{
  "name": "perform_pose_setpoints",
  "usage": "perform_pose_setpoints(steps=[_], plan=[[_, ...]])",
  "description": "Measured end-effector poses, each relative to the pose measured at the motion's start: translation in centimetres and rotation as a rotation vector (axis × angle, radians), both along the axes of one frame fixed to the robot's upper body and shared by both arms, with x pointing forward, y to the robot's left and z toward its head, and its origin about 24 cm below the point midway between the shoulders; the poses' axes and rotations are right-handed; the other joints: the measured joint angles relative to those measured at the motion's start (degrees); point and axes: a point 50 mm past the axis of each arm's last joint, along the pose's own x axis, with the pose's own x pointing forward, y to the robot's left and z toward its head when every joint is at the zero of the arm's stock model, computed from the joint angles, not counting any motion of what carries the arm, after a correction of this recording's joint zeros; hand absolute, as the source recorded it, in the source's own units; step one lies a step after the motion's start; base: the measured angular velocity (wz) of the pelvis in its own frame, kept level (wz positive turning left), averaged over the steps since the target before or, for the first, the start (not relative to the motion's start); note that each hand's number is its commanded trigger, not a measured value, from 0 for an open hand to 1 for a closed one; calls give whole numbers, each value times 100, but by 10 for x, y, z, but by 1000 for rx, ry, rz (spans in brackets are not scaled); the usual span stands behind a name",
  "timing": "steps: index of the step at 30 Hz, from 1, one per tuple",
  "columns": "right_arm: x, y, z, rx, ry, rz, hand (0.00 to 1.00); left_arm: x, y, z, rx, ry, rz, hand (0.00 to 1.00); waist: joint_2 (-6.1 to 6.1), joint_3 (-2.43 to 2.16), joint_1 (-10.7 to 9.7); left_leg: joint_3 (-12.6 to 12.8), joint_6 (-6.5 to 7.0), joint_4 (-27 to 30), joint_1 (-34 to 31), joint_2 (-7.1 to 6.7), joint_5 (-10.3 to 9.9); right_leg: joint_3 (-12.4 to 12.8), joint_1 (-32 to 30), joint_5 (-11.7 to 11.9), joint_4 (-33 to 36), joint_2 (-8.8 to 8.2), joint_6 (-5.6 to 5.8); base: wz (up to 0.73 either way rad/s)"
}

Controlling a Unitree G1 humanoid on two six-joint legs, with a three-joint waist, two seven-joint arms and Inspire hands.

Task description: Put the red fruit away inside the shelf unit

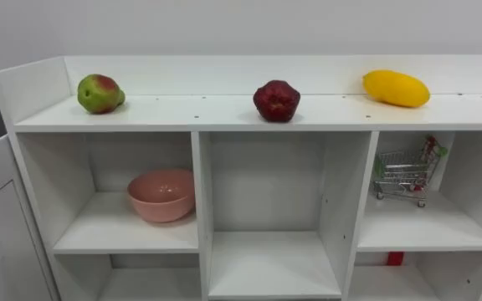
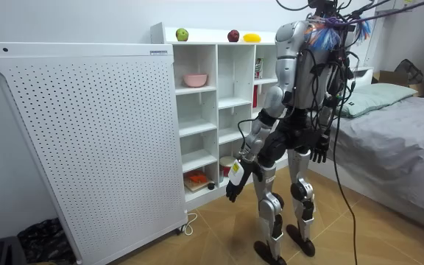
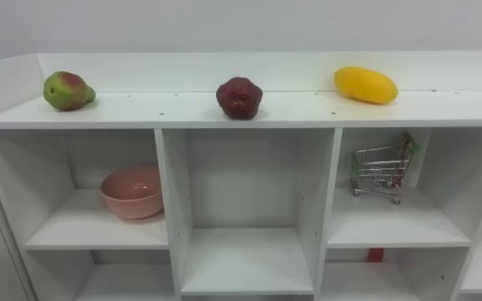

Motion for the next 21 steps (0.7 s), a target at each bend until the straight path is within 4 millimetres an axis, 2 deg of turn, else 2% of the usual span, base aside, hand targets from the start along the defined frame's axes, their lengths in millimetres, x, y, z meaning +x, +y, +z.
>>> perform_pose_setpoints(steps=[5,13,16,21], plan=[[2,1,0,0,2,26,0,-1,0,0,0,2,-1,0,0,0,14,29,2,1,22,-4,1,142,-2,-1,-15,22,-1,-3],[7,-1,1,-46,-33,28,0,6,0,1,1,-32,-8,0,-3,0,-10,84,2,0,20,-2,1,147,-5,-1,-19,22,-1,-1],[18,-4,3,-79,-103,-22,0,6,0,1,6,-35,-8,0,-5,0,-11,84,2,-2,4,3,1,155,-28,-2,-25,22,-3,0],[47,-5,8,-98,-284,-177,0,9,4,3,34,-62,8,0,-29,-15,-20,90,2,-10,11,3,0,152,7,14,-92,29,-11,0]])
